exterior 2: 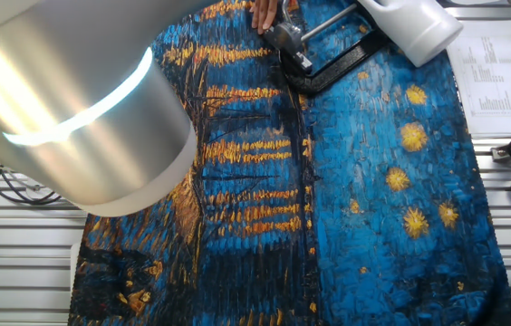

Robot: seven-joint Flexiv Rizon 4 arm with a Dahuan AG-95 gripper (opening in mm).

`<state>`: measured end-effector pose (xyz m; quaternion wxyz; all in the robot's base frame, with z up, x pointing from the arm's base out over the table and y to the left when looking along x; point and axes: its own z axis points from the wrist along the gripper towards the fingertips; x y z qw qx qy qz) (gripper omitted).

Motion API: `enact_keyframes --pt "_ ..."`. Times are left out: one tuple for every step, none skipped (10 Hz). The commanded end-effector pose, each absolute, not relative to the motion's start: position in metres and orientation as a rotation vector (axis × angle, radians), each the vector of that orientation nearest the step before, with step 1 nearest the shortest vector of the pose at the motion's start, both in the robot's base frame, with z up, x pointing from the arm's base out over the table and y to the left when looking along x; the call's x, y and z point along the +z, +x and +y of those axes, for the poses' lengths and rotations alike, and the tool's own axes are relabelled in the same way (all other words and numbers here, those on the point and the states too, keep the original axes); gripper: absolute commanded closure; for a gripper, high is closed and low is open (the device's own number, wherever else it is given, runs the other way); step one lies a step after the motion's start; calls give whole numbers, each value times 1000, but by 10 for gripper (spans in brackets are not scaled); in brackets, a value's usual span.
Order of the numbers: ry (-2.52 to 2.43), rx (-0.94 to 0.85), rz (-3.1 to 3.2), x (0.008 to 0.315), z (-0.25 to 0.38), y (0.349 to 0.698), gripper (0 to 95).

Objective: Pull up the lever

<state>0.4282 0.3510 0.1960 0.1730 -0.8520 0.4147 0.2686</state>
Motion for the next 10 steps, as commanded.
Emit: enact_keyframes --pt "-2413 760 1180 193 353 425 950" --pt "-2414 759 1190 196 349 426 950" --pt "-2417 758 1181 200 343 430 950" --pt "-2419 758 1174 204 338 434 950" --pt "-2438 755 1205 212 326 440 950" --pt "-2441 753 1229 217 319 443 950" --pt "-2456 740 1276 225 305 451 950" --pt "-2449 736 1341 232 294 456 950" --pt "-2411 673 1534 244 272 467 950" --pt "-2299 592 1739 253 251 473 950"
